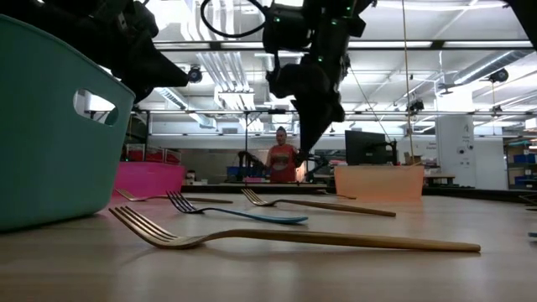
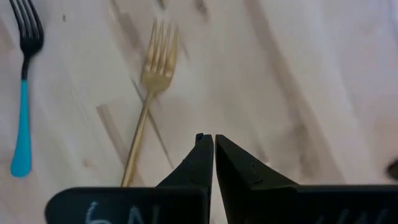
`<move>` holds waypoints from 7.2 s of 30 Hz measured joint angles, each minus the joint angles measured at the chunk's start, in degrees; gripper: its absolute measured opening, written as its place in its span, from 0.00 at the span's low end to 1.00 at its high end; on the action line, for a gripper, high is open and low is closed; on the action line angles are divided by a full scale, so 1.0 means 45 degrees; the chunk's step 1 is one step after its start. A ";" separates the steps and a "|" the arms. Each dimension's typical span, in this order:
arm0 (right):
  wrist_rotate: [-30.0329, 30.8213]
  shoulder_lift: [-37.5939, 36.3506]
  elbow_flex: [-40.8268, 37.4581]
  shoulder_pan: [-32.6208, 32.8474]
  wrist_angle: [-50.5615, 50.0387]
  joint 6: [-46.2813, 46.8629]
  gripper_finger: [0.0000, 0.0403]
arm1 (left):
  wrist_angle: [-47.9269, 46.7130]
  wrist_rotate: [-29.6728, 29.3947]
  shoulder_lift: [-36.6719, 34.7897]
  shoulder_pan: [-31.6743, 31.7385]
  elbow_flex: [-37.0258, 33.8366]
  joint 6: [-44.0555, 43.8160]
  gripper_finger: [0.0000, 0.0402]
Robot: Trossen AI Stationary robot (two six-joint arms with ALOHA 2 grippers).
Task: Sort silverware by color (type)
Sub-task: Put the gold fork into the orange bin, then put the black fork into the red bin
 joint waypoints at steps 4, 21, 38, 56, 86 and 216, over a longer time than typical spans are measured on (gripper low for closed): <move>0.0000 0.0000 -0.0554 0.0342 -0.0001 0.0449 0.02 | -0.0005 0.0000 -0.0004 0.0000 0.0000 0.0000 0.10; -0.0001 -0.0015 -0.1900 0.1633 0.0362 0.2673 0.22 | 0.0063 -0.0019 0.0001 0.0000 0.0000 0.0702 0.10; 0.0423 -0.0010 -0.2880 0.2113 0.4485 0.3597 0.42 | 0.0160 -0.0039 0.0001 0.0000 0.0000 0.1574 0.10; 0.1487 0.2921 -0.2464 0.2110 0.4704 0.2759 0.30 | 0.0410 -0.0039 -0.0024 0.0000 0.0000 0.1902 0.10; 0.2288 -0.1644 -0.2522 0.1635 0.4281 -0.0325 0.03 | 0.2592 -0.0039 -0.0252 0.0019 0.0000 0.3003 0.10; 0.2364 0.0323 -0.1128 -0.9364 -0.1235 -1.5473 0.23 | 0.2953 -0.2374 -0.2647 0.0336 0.0005 0.4901 0.10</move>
